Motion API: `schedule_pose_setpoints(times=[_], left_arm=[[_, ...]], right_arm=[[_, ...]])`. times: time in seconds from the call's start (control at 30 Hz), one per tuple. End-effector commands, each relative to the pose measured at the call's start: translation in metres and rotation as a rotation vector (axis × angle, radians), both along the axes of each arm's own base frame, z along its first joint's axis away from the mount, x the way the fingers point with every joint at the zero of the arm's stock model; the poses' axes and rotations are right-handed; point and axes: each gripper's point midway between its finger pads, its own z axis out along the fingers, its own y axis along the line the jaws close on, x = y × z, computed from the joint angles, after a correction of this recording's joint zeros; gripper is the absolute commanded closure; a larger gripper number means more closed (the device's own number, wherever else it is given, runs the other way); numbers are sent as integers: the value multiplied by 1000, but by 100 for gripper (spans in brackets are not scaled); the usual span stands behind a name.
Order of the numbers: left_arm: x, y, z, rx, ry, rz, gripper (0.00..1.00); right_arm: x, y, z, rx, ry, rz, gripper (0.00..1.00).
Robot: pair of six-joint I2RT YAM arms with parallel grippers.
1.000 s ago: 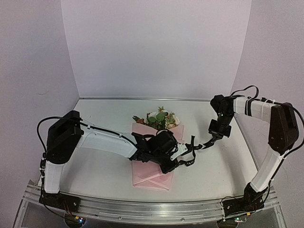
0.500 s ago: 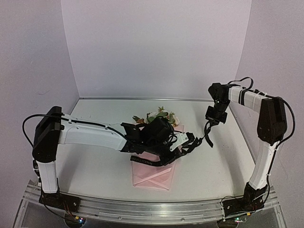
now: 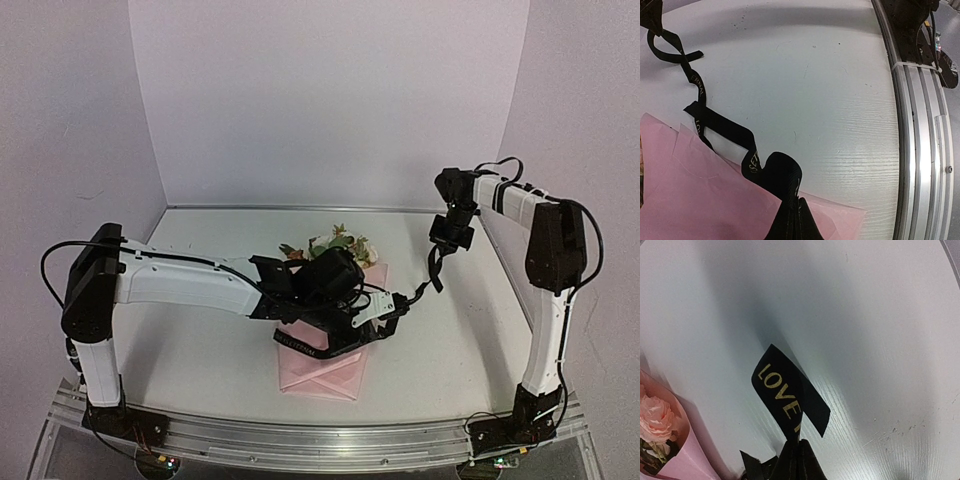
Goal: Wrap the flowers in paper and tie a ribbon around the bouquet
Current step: Place the left side of the ribbon on the folded bouquet.
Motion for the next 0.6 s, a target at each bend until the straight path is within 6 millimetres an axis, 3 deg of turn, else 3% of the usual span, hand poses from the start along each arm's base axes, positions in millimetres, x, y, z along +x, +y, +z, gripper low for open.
schedule_pose_setpoints(times=[0.0,0.1,0.3,0.43,0.5,0.57], left_arm=[[-4,-19,30,-94,-72,-112,100],[-4,-26,36,-144,-82,-129,100],[57,-20,23,-252,74,-69,99],[60,-27,4,-216,72,-144,96],[66,-31,-7,-189,119,-117,89],[79,-35,-5,-188,162,-45,78]], right_arm=[[3,-6,14,-28,-17,6,100],[6,-1,23,-1,-35,32,100],[-6,23,33,68,-57,96,100],[-13,46,47,99,-117,169,99],[-15,55,52,128,-130,184,99],[-18,66,58,157,-144,219,99]])
